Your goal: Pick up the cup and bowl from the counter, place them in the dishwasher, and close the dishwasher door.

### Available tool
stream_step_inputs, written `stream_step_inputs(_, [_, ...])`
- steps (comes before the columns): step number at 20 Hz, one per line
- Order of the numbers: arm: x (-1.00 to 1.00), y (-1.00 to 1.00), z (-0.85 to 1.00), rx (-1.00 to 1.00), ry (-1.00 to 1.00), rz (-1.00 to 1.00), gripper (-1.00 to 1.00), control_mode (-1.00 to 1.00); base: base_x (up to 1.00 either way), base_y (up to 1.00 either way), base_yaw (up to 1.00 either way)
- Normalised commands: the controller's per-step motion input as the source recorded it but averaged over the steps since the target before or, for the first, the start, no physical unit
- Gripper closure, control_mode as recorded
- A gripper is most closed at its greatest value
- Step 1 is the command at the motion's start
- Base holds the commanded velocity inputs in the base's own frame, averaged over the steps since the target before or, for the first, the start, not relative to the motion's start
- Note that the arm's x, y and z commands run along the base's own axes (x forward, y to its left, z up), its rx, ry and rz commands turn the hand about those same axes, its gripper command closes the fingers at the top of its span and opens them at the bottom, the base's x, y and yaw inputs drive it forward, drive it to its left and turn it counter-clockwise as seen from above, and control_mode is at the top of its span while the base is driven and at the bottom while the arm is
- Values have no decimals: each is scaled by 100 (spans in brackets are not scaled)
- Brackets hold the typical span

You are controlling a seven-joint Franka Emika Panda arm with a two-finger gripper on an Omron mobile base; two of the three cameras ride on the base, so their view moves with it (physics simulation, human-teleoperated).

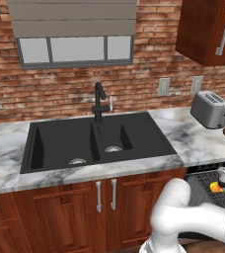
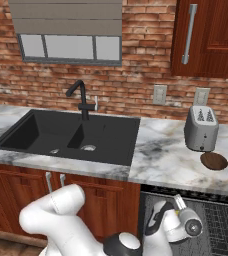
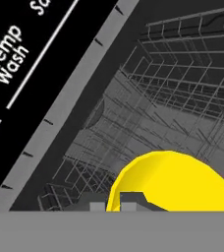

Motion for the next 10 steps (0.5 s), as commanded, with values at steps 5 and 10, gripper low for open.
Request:
stream_step_inputs(5, [25,-20,-36,1,0,0,100,-100,0,0,0])
stream_step_inputs(10, [22,-18,-44,0,0,0,100,-100,0,0,0])
